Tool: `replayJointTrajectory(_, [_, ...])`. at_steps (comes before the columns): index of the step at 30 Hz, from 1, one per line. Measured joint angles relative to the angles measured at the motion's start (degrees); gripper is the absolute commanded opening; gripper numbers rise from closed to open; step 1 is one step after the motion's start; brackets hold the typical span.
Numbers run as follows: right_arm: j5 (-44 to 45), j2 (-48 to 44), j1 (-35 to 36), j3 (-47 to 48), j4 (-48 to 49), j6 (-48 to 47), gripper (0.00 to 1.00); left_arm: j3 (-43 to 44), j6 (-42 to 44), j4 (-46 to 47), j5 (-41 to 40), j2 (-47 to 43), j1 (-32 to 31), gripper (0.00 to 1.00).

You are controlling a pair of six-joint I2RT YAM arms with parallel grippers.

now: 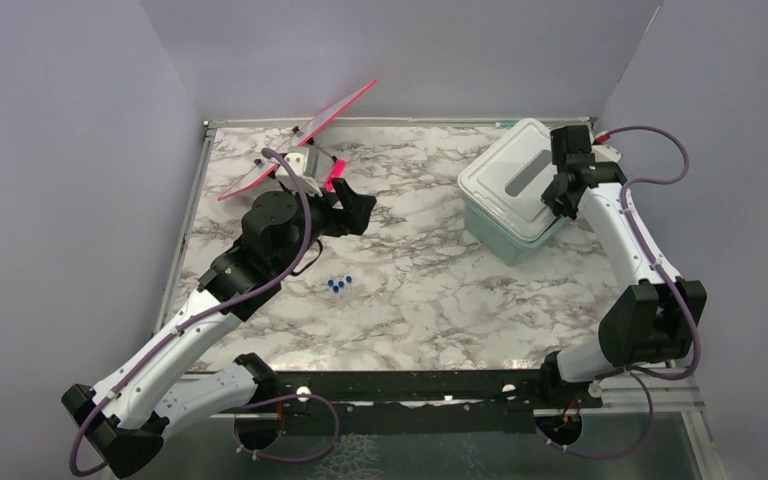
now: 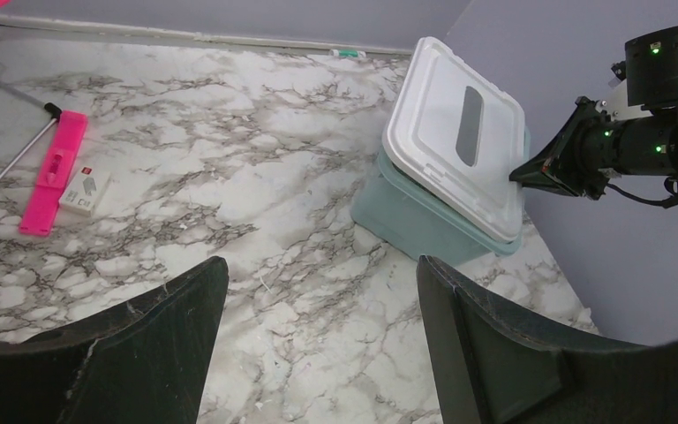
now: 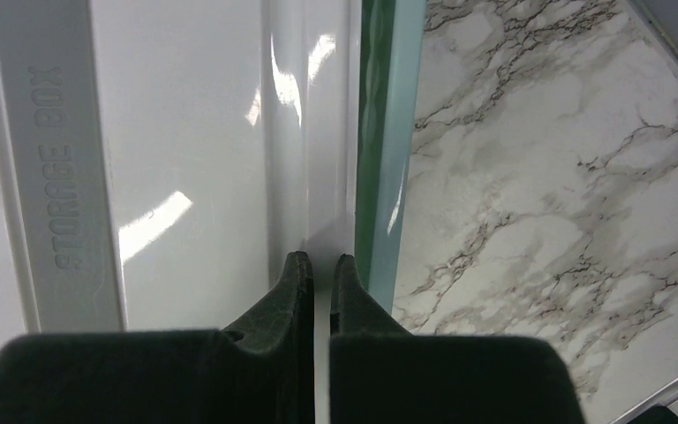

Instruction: Organize the chemistry lab equipment

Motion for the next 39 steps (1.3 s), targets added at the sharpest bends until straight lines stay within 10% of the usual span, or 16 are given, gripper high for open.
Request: replayJointTrajectory(39, [1.18, -1.95, 0.00, -2.69, -2.51, -1.18, 0.40, -0.63, 2.23, 0.11, -0.70, -0.24, 0.00, 0.81])
